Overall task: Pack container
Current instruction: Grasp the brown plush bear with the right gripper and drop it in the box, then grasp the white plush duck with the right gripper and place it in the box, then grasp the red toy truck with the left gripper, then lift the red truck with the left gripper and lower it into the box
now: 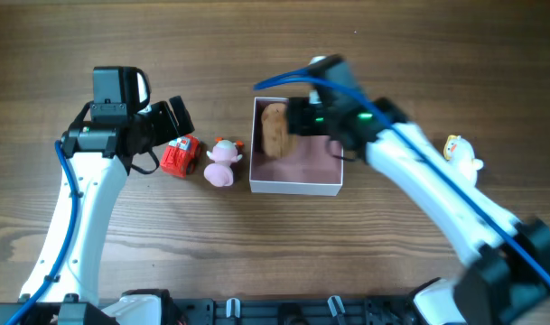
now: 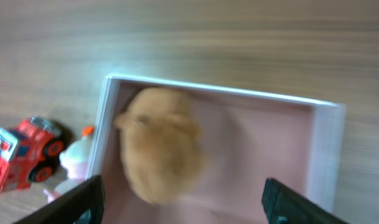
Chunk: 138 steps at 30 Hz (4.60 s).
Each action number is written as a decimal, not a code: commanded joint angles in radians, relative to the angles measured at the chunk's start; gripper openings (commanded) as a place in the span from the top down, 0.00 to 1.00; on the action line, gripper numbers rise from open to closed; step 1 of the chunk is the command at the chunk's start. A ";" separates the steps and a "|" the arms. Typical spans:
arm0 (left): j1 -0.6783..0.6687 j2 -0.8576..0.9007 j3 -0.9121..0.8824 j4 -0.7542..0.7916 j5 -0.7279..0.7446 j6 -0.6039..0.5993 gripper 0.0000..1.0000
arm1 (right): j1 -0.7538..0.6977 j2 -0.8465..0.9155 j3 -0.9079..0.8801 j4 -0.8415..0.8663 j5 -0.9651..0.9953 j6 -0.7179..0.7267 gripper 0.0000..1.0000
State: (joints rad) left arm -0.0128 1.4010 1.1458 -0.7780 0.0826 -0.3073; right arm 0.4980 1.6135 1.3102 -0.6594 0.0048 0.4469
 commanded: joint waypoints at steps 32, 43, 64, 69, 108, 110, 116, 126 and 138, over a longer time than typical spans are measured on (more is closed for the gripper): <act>0.005 0.006 0.019 0.002 -0.005 0.019 0.00 | -0.155 -0.493 -0.262 0.045 -0.069 0.133 0.86; 0.005 0.006 0.019 0.002 -0.006 0.019 0.00 | 0.039 0.145 -0.283 0.410 0.179 0.176 0.58; 0.005 0.006 0.019 -0.015 0.072 -0.008 0.00 | -0.415 -0.389 -0.288 -0.241 0.203 0.181 0.01; 0.004 0.006 0.019 -0.142 0.172 -0.048 0.00 | -0.443 -0.303 -0.288 -0.239 0.142 0.182 0.01; 0.002 0.439 0.305 -0.355 -0.028 0.457 0.65 | -0.443 -0.248 -0.288 -0.212 0.124 0.183 0.00; -0.018 0.410 0.449 -0.478 -0.010 0.449 0.67 | -0.443 -0.248 -0.288 -0.212 0.125 0.184 0.01; -0.304 0.331 0.620 -0.520 0.107 0.620 0.75 | -0.443 -0.248 -0.288 -0.212 0.125 0.184 0.00; -0.572 0.519 0.580 -0.500 0.108 0.877 0.57 | -0.443 -0.248 -0.288 -0.212 0.124 0.184 0.01; -0.587 0.646 0.554 -0.532 0.119 0.871 0.46 | -0.443 -0.248 -0.288 -0.212 0.124 0.184 0.01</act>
State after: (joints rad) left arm -0.5873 2.0457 1.7058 -1.3064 0.1776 0.5419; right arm 0.0578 1.3598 1.0306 -0.8742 0.1375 0.6102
